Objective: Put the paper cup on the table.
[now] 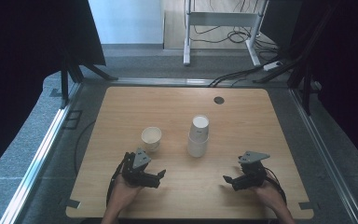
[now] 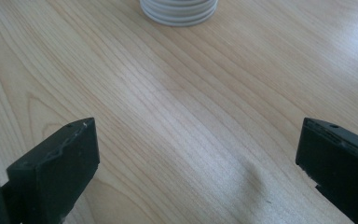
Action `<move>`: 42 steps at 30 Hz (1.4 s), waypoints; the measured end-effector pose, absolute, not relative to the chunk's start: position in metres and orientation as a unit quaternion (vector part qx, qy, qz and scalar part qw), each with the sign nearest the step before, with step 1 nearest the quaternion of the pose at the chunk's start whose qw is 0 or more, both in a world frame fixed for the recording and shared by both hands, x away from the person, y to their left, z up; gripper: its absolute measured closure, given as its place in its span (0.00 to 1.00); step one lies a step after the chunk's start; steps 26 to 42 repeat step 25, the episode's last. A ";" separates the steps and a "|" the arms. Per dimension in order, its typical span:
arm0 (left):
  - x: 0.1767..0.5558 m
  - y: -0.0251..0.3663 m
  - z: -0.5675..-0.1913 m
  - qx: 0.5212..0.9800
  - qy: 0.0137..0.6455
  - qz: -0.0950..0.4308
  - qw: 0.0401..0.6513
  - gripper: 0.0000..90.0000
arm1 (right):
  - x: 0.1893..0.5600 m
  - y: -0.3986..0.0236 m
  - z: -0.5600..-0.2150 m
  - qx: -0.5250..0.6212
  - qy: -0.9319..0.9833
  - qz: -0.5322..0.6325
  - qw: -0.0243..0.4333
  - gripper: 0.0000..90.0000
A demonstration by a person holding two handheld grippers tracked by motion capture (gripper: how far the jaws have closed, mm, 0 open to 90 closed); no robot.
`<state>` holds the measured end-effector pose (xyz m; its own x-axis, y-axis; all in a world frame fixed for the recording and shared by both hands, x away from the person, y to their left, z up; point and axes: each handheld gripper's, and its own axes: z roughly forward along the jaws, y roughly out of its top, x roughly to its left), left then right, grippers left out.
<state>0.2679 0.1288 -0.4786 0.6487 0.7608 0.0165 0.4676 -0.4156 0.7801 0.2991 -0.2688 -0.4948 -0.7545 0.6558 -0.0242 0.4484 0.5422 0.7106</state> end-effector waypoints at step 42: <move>0.270 0.116 -0.521 0.852 0.385 0.132 0.328 0.00 | 0.305 -0.274 -0.520 0.332 0.866 0.350 0.133 0.00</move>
